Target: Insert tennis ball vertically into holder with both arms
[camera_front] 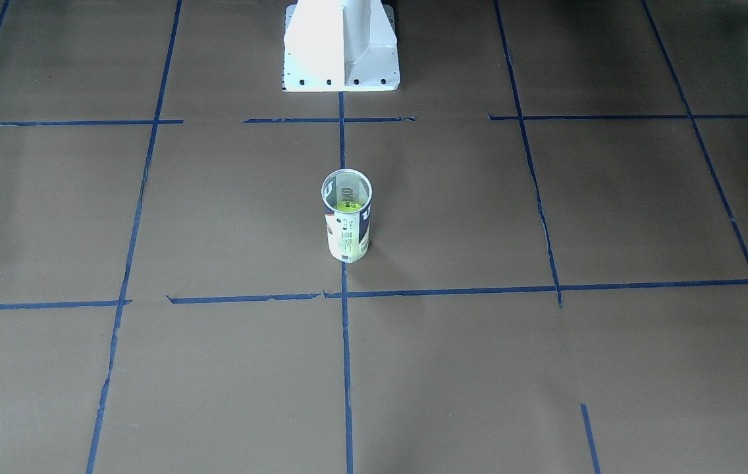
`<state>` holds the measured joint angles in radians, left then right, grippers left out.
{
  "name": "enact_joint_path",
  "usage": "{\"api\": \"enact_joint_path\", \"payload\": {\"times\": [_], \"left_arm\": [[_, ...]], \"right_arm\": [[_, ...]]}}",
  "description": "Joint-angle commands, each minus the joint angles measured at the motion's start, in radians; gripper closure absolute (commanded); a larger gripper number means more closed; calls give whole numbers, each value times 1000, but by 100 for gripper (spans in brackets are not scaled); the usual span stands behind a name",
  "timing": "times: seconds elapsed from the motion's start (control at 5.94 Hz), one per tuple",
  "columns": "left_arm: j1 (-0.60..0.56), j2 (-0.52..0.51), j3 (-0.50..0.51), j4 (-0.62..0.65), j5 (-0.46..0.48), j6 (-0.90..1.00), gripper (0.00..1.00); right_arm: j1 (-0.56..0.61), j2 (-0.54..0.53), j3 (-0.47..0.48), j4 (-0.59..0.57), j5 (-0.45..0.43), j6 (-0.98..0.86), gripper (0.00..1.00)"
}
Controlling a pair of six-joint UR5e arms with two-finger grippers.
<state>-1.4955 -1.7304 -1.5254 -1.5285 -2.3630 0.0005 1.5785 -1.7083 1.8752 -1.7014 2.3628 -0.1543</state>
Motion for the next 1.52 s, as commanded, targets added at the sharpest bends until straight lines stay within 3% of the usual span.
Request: {"api": "enact_joint_path", "payload": {"times": [0.0,0.17,1.35], "left_arm": [[-64,89,-12,-16,-64,15,0],[-65,132,-27,-18,-56,56,0],[-63,127,-68,-18,-22,53,0]], "right_arm": [[0,1,-1,-3,-2,10,0],[0,-10,-1,8,-20,1,0],[0,-8,1,9,-19,-4,0]]}}
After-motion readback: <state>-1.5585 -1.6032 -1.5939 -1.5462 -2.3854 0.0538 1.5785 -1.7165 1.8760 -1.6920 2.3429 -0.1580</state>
